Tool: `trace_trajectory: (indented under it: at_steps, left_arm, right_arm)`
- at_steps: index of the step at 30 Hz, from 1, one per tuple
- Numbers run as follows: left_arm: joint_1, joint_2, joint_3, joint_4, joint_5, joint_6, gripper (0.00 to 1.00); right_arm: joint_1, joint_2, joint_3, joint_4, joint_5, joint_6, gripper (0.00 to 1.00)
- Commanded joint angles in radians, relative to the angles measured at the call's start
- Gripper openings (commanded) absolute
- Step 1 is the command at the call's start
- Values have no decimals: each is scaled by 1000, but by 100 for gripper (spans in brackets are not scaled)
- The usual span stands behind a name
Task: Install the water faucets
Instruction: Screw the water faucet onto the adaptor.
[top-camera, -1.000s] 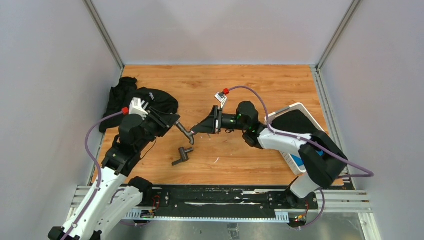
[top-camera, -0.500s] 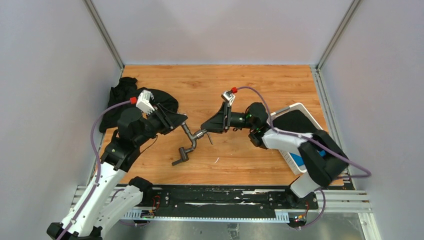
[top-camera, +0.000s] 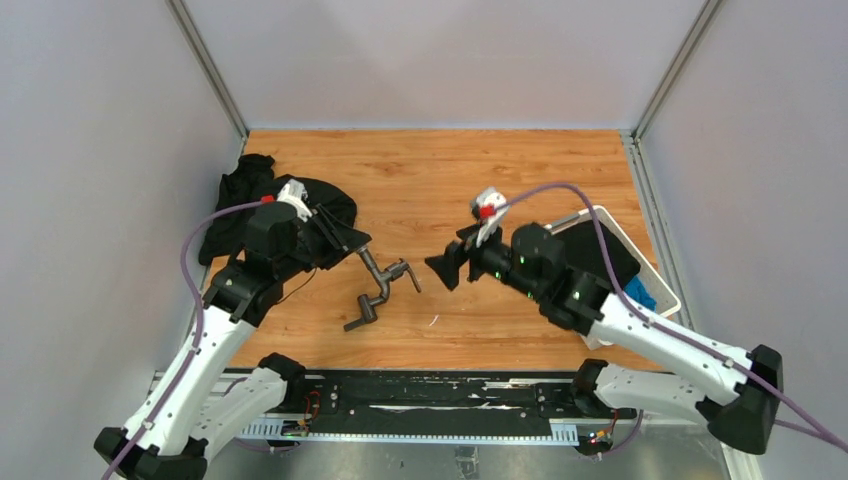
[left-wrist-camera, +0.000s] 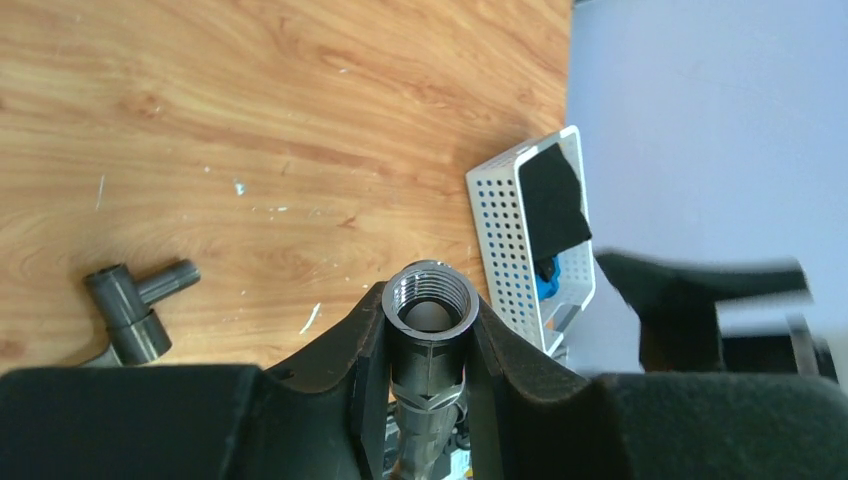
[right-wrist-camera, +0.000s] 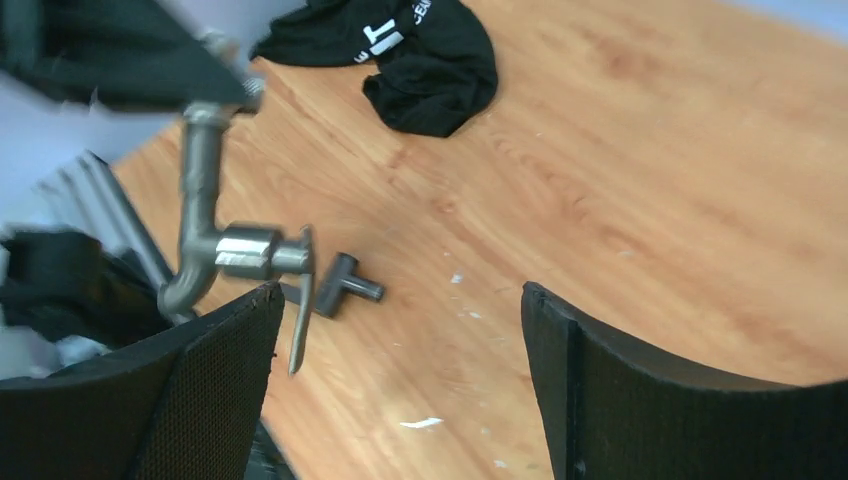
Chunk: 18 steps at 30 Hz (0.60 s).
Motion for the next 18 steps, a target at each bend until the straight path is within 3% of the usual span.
trace_trajectory:
  at_steps: [1,8,18]
  left_arm:
    - [-3,49,42,-54,-23,-86,0]
    - [-3,120,99,-194,-95,-159,0]
    - [-3,145,106,-232,-126,-199,0]
  right_arm:
    - [254,-97,-128,101,488,-560,87]
    - [492,-87,-324,469,508,-987,88]
    - [624,216,-314,808,548,-1179,90]
